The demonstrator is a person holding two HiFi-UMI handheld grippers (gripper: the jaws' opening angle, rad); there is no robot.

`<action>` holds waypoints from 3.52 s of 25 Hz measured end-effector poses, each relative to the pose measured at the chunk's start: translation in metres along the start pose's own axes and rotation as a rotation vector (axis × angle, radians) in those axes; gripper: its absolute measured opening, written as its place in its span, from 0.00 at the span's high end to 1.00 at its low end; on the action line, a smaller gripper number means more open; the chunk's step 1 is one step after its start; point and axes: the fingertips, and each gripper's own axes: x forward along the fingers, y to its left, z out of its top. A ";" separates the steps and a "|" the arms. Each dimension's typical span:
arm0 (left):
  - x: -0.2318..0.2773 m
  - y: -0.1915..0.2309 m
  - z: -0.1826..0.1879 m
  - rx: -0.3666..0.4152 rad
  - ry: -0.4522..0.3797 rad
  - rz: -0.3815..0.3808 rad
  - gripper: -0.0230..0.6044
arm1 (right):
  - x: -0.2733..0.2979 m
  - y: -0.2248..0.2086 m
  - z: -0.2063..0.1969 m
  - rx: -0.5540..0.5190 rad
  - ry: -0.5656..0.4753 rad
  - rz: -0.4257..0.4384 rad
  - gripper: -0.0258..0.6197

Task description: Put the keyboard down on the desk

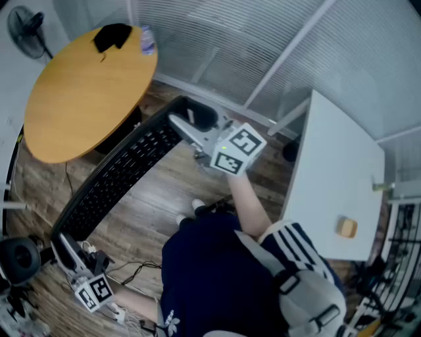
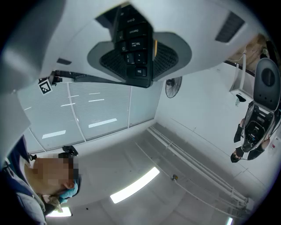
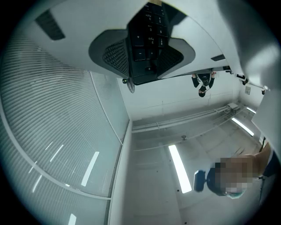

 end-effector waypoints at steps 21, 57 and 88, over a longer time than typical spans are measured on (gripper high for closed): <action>-0.052 -0.031 0.020 0.060 -0.036 0.150 0.67 | 0.026 0.024 0.010 0.020 0.050 0.233 0.66; -0.051 -0.021 -0.002 0.059 -0.033 0.173 0.67 | 0.038 0.018 -0.017 -0.030 0.055 0.216 0.65; 0.182 0.187 -0.001 0.005 -0.031 0.227 0.67 | 0.355 0.011 -0.047 -0.048 0.105 0.239 0.65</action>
